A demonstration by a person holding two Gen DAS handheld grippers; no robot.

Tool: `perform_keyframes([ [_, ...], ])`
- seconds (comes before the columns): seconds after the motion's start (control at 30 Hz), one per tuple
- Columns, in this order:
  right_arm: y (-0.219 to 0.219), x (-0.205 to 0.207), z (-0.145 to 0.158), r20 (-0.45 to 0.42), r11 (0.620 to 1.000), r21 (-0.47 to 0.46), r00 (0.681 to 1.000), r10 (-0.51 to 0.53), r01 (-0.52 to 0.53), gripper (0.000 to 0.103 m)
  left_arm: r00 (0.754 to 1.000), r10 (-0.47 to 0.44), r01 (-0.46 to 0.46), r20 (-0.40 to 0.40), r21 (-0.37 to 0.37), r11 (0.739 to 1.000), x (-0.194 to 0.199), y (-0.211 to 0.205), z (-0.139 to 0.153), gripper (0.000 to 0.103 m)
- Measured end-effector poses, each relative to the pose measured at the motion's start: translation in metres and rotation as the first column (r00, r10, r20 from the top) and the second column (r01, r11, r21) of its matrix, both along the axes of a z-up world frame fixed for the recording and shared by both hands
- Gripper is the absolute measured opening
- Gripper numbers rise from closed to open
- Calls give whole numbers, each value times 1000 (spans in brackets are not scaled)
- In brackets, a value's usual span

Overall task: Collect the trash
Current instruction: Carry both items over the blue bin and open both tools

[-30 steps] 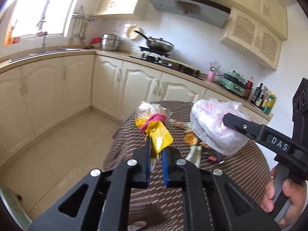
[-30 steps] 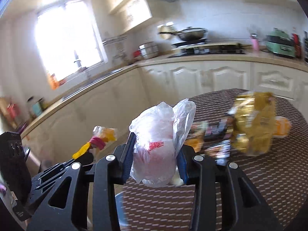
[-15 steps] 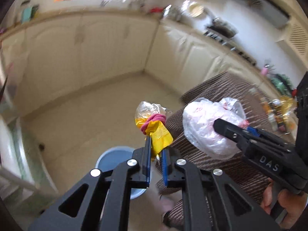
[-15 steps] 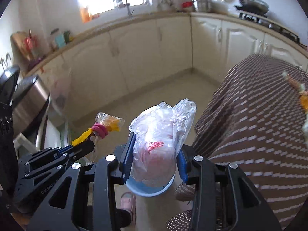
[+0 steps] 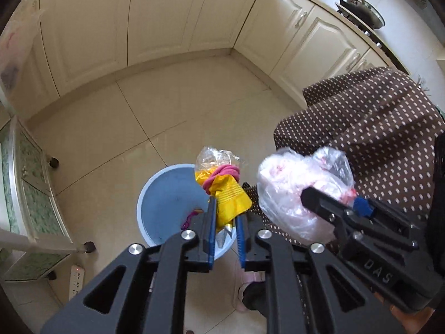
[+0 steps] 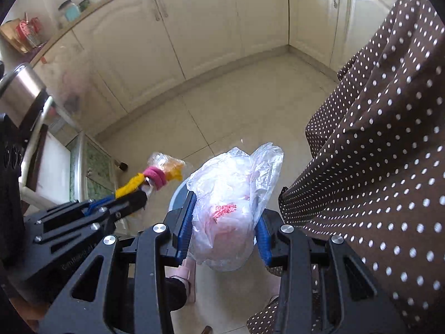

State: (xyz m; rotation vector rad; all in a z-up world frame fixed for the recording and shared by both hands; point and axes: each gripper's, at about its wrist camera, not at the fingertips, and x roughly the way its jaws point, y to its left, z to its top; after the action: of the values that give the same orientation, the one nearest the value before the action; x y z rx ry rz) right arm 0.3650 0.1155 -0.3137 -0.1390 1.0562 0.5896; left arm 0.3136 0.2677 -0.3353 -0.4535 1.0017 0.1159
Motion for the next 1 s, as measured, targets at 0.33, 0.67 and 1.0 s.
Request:
perform_keyframes([
  [0.33, 10, 8, -20, -36, 1000, -9, 999, 4, -4, 37, 998, 51, -51, -48, -10, 999, 2, 9, -16, 49],
  [0.67, 17, 12, -21, -40, 1000, -1, 999, 20, -20, 40, 994, 101, -101, -32, -11, 995, -12, 20, -5, 53],
  [1.0, 29, 17, 1, 20, 999, 47, 1000, 8, -9, 54, 989, 142, -142, 27, -11, 990, -20, 33, 26, 54],
])
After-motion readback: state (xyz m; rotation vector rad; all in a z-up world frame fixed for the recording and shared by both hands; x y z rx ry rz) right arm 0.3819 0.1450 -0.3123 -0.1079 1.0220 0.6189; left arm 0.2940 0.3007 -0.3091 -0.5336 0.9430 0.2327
